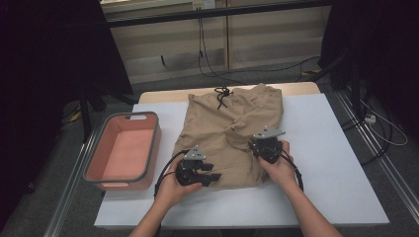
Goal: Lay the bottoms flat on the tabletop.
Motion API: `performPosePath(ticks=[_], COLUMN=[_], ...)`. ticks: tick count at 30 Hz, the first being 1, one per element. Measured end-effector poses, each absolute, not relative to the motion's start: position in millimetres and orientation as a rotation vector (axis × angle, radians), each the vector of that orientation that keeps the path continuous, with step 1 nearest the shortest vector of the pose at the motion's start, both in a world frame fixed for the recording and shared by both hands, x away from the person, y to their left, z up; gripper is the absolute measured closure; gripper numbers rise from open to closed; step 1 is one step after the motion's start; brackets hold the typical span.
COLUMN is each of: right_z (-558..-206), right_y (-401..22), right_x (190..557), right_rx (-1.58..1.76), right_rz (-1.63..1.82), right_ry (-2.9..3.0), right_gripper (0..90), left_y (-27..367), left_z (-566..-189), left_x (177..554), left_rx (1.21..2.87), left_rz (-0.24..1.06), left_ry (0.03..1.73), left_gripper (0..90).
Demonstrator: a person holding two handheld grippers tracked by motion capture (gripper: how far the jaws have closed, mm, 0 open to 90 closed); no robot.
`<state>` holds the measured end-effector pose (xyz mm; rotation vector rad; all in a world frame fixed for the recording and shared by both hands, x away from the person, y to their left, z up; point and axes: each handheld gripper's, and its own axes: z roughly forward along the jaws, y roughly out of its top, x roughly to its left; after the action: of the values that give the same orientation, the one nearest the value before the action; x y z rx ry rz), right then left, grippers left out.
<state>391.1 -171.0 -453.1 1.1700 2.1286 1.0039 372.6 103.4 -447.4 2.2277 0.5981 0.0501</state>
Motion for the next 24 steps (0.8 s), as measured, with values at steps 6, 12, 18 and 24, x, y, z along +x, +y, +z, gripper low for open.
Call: performPosePath(ticks=[6,12,18,24], right_z=[-448,-436,-427,-417], right_y=[-172,-163,-158,-148], right_x=[385,368,353,336], right_rx=[1.158,1.009,0.961,0.896], right_rz=[1.032,1.068,1.088,1.186], right_ry=[2.13,2.176,2.185,2.208], right_gripper=[69.7,55.5,42.8,46.5], left_y=[102,102,106,110], left_z=[-453,-450,-437,-436], left_x=[373,376,385,407], left_rx=[2.274,2.278,2.216,2.152], left_rz=[0.009,0.006,0.083,0.155], left_ry=[0.592,0.611,0.645,0.713], left_gripper=[73.5,89.7,90.0,90.0])
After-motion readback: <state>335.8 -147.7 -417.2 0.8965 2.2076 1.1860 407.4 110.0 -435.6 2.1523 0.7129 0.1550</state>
